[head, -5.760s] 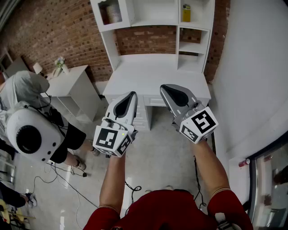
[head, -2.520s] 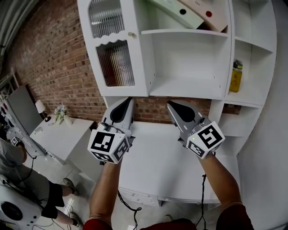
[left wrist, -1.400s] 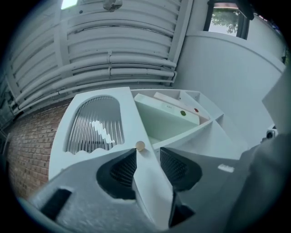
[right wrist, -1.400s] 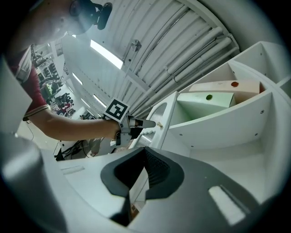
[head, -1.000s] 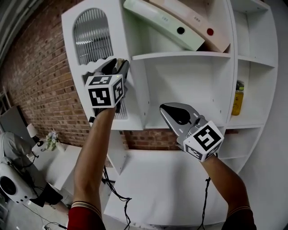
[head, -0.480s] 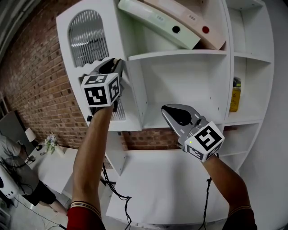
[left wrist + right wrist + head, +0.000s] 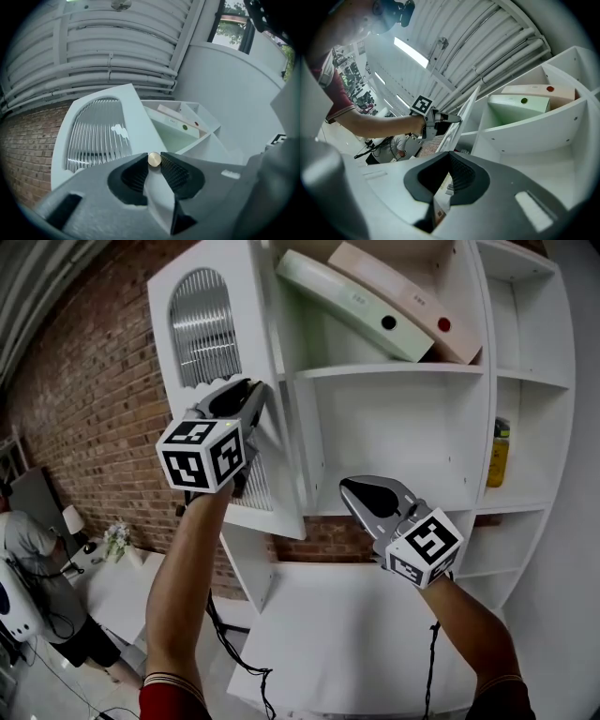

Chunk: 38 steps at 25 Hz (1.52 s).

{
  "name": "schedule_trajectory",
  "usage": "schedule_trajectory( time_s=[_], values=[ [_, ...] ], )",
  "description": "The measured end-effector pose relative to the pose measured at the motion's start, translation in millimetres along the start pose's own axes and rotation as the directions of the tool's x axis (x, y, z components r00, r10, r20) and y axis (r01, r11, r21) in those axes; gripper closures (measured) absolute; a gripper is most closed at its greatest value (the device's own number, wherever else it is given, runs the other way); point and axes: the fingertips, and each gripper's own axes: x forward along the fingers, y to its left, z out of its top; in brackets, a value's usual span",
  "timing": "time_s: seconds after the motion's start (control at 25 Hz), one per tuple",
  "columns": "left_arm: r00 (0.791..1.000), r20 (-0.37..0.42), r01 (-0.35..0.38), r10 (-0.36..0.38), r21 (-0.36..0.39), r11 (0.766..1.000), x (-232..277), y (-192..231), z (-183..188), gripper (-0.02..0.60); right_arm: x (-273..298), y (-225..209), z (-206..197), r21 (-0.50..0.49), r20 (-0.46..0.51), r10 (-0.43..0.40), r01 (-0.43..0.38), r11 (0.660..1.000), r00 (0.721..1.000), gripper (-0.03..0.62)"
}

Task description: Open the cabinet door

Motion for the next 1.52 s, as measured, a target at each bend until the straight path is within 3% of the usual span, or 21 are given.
schedule_trajectory(
  time_s=[0.16, 0.56, 1.04, 1.24, 1.52],
  values=[
    [0.999, 0.022, 0.041, -0.041, 0.01, 0.999, -27.8, 1.2, 10.5, 0.501, 6.9, 16.1, 1.1, 0.009, -0.006, 0.017, -0.016, 1.0, 1.0, 0.582],
    [0.988, 0.087, 0.134, -0.126, -0.09, 0.987, -85.9, 14.6, 30.9, 0.502, 23.2, 47.8, 8.5, 0.015, -0.007, 0.028, -0.028, 0.999, 1.0, 0.582],
    [0.952, 0.225, 0.265, -0.208, -0.265, 0.927, -189.3, 74.7, 51.4, 0.491, 53.2, 86.9, 17.3, 0.01, 0.005, 0.049, -0.05, 0.999, 0.999, 0.582],
    [0.953, 0.257, 0.24, -0.162, -0.307, 0.921, -228.0, 120.7, 49.4, 0.483, 74.3, 109.8, 10.8, 0.014, -0.009, 0.071, -0.071, 0.997, 0.997, 0.582],
    [0.97, 0.242, 0.092, -0.014, -0.314, 0.945, -270.1, 180.0, 38.4, 0.503, 97.6, 138.6, 1.1, 0.026, -0.026, 0.107, -0.106, 0.994, 0.994, 0.582]
  ],
)
